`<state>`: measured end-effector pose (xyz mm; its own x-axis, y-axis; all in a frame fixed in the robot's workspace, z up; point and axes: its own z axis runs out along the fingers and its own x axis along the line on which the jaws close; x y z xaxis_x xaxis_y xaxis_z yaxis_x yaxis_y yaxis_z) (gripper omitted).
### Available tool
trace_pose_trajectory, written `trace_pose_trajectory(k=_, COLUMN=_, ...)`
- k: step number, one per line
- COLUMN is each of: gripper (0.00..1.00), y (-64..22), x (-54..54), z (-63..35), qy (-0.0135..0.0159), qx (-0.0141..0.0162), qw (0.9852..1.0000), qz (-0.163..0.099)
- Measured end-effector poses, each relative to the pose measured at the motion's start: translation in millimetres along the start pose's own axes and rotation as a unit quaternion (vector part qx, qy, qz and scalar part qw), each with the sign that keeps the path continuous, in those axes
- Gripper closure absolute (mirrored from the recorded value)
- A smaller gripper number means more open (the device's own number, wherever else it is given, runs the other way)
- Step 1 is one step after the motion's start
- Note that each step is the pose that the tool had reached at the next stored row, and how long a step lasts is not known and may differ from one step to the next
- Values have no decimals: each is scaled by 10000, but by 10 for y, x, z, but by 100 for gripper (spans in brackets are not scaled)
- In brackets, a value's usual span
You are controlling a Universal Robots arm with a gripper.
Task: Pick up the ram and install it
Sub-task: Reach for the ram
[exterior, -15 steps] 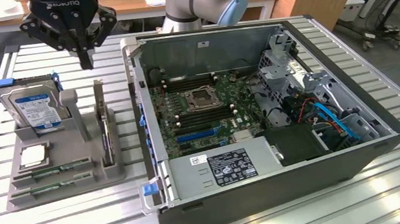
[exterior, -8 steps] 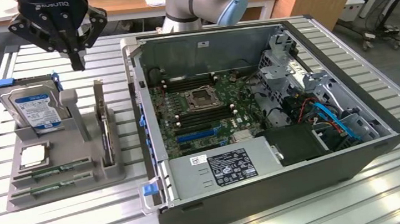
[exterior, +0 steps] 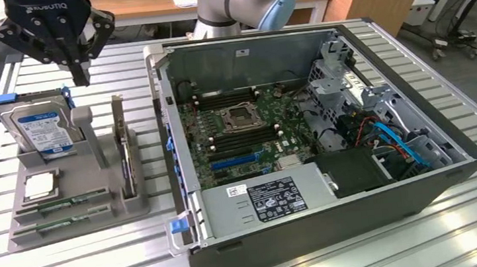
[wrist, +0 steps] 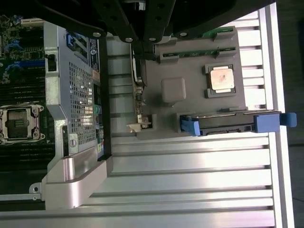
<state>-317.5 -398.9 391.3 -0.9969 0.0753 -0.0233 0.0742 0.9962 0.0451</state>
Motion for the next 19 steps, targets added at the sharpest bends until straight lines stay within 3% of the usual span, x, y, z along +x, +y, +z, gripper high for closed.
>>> trace_pose_trajectory(k=19, gripper=91, y=-28, x=381, z=-5, qy=0, qx=0, qw=10000, qz=0)
